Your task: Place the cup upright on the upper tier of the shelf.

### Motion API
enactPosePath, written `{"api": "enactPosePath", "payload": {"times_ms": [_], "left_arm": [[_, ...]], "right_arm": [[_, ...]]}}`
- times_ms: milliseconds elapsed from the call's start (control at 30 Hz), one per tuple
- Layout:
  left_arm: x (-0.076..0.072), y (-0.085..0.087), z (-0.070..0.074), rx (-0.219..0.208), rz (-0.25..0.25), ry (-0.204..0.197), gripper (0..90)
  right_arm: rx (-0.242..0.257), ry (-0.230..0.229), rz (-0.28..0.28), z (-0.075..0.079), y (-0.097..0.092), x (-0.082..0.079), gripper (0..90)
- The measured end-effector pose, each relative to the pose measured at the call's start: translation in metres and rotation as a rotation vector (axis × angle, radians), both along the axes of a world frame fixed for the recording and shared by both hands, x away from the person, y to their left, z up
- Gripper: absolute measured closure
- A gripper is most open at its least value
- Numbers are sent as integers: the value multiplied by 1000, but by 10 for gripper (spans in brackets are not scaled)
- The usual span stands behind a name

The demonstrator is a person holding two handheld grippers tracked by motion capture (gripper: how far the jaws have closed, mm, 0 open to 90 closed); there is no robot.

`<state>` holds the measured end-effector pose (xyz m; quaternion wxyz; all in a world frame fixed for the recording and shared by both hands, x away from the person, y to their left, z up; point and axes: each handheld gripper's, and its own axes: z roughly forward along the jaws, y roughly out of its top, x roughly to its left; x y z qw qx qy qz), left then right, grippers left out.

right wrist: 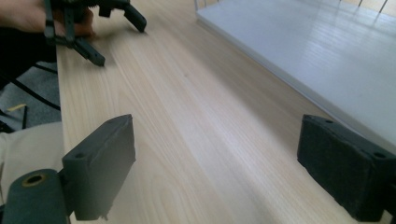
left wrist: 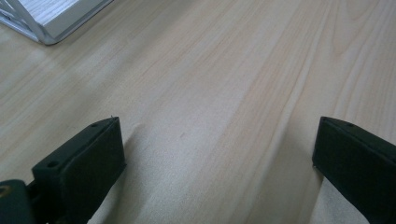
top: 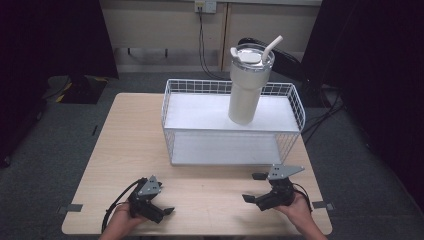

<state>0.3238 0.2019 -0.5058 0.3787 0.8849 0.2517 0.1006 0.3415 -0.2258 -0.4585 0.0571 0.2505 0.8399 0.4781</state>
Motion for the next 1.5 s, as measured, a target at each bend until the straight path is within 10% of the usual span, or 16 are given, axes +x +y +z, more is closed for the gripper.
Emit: {"api": "enactPosePath", "payload": {"times_ms": [1500], "left_arm": [[0,0,0,1,1,1,17]], "right_arm": [[-126,8,12,-35,-8,-7,119]]}}
